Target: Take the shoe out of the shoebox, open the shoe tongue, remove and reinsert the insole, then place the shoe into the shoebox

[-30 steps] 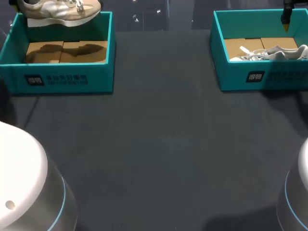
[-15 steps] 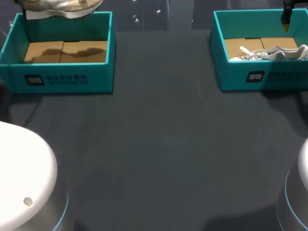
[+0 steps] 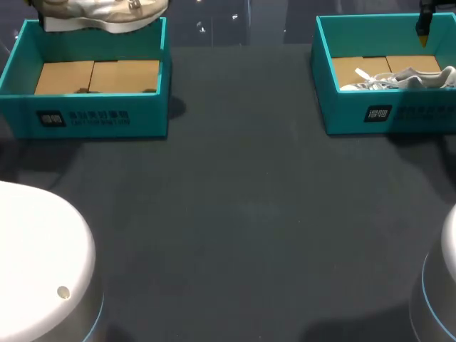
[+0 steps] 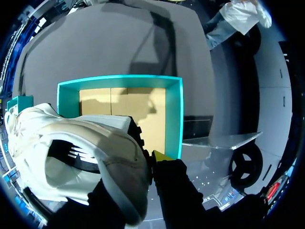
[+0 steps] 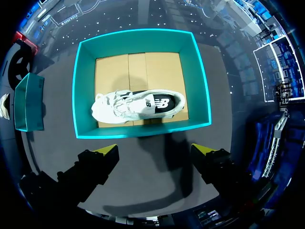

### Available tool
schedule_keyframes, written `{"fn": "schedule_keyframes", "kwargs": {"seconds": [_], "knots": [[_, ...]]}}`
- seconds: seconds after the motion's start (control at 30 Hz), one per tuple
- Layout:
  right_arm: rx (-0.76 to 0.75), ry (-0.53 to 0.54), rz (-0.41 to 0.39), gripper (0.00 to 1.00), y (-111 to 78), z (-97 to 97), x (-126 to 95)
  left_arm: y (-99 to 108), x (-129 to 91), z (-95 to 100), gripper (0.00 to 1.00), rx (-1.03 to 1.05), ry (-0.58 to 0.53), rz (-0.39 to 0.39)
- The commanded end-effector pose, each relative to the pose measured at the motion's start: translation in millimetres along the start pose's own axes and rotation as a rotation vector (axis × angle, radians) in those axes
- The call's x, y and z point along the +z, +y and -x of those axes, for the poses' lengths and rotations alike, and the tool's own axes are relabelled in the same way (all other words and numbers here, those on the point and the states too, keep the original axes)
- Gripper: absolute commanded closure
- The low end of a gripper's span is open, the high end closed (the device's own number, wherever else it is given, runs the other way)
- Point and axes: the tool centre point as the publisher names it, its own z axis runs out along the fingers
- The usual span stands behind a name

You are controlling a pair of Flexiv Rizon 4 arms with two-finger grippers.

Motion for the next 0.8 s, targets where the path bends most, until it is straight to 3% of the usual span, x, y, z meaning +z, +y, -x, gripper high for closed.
{"fn": "schedule_keyframes", "kwargs": {"seconds": [0.03,0.37,0.8], "knots": [[0.001,-0.001,0.0,0.0,-0.3,-0.1,0,-58,-3,8.3,1.0,0.013,0.005,0.096],[0.001,-0.001,0.0,0.0,-0.3,-0.1,0,-140,-10,35.9,1.0,0.066,0.003,0.129],[0.001,-0.001,0.0,0.0,-0.3,-0.1,0,-216,-10,93.7,1.0,0.12,-0.007,0.134]]}}
